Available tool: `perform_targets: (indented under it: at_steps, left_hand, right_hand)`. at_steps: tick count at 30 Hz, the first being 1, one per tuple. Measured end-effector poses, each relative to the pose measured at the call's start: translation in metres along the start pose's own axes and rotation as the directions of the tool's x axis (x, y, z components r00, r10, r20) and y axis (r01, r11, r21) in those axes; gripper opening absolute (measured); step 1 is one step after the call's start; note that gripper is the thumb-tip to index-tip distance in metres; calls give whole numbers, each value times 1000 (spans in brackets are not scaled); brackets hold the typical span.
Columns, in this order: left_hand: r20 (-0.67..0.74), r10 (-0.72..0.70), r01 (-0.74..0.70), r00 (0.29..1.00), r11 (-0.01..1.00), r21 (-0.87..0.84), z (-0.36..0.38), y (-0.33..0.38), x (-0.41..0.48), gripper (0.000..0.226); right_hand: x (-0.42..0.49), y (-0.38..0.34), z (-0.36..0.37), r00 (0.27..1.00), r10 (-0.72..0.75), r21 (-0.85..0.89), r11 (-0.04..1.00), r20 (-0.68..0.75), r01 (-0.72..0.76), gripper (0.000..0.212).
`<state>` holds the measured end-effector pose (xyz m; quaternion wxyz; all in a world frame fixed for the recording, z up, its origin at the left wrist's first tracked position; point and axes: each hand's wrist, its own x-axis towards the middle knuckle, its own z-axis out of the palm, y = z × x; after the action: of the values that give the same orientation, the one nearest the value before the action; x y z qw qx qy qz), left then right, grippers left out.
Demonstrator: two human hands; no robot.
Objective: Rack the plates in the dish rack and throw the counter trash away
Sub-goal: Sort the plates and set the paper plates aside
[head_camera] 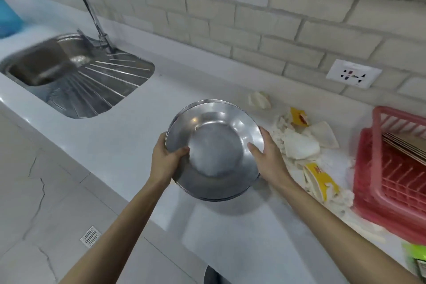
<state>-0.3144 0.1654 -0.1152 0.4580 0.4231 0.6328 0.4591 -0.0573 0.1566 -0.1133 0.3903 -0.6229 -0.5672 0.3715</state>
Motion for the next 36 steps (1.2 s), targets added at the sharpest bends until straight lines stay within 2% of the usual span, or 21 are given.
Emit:
perform_targets:
  at_steps: [4, 12, 17, 22, 26, 32, 36]
  left_hand:
    - [-2, 6, -6, 1000, 995, 101, -27, -20, 31, 63]
    - [10, 66, -67, 998, 957, 283, -39, -48, 75, 58]
    - [-21, 38, -31, 999, 961, 274, -35, -56, 81, 48]
    - [-17, 43, -37, 999, 965, 260, -35, -61, 79, 53]
    - [-11, 72, -67, 997, 960, 271, -36, -66, 83, 40]
    - [18, 101, -101, 995, 935, 341, -36, -69, 82, 66]
    - [47, 100, -110, 994, 909, 401, -36, -71, 84, 70]
  right_hand:
    - [15, -2, 44, 998, 67, -80, 995, 12, -66, 49]
    - [36, 9, 90, 982, 187, -162, 968, -35, -190, 43]
    - [44, 15, 102, 975, 215, -172, 960, -59, -222, 38]
    - [47, 21, 110, 974, 218, -184, 957, -55, -224, 37]
    - [49, 24, 111, 977, 204, -215, 953, -58, -212, 41]
    - [51, 24, 108, 981, 186, -276, 942, -49, -193, 46]
    - [52, 23, 103, 980, 198, -282, 939, -24, -196, 50]
